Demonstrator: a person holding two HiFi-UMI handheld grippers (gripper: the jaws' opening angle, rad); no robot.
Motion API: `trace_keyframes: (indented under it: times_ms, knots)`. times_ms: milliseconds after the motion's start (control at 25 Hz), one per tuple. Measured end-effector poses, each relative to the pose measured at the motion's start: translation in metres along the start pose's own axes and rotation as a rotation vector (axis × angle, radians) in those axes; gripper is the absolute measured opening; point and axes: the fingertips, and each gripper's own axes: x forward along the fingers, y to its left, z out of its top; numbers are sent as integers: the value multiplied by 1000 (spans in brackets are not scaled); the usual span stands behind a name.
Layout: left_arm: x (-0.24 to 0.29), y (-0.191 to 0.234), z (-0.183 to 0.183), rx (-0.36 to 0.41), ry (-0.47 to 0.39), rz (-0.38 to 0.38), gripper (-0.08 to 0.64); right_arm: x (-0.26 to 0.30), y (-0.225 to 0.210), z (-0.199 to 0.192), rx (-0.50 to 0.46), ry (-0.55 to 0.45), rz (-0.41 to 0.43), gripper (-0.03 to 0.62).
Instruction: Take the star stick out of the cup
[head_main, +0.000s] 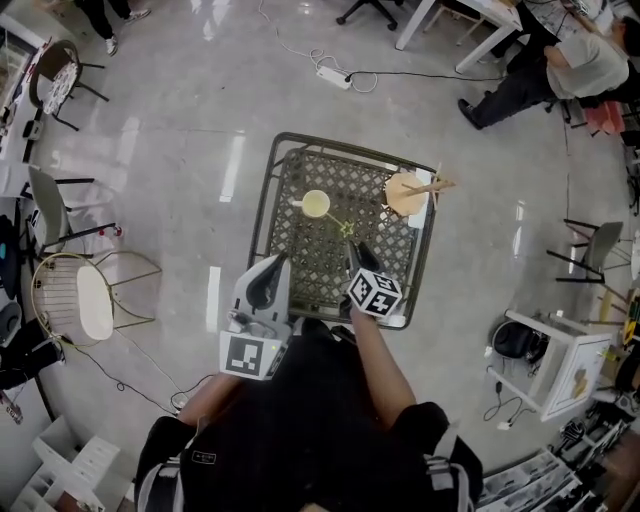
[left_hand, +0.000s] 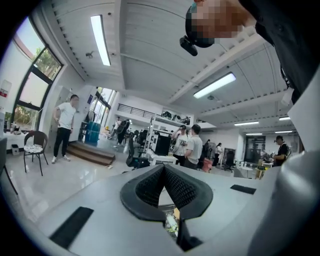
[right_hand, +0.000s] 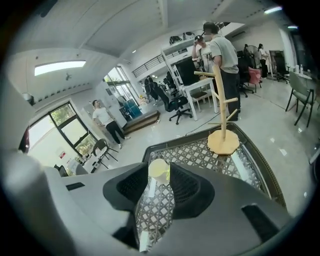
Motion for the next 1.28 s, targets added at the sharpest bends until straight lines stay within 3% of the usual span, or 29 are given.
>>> trace_keyframes:
  times_ms: [560, 720, 880, 1280]
  knots:
    - [15, 17, -12, -13, 40, 19, 15, 66, -28, -31, 38, 148, -52, 127]
    - [13, 18, -13, -11, 46, 21, 15, 72, -29, -37, 56, 167, -34, 126]
    - [8, 20, -16, -8, 52, 32, 15, 74, -27, -40, 73, 167, -17, 25]
    - [-13, 3, -6, 13, 16, 43, 15, 51, -19, -27, 43, 116, 8, 21]
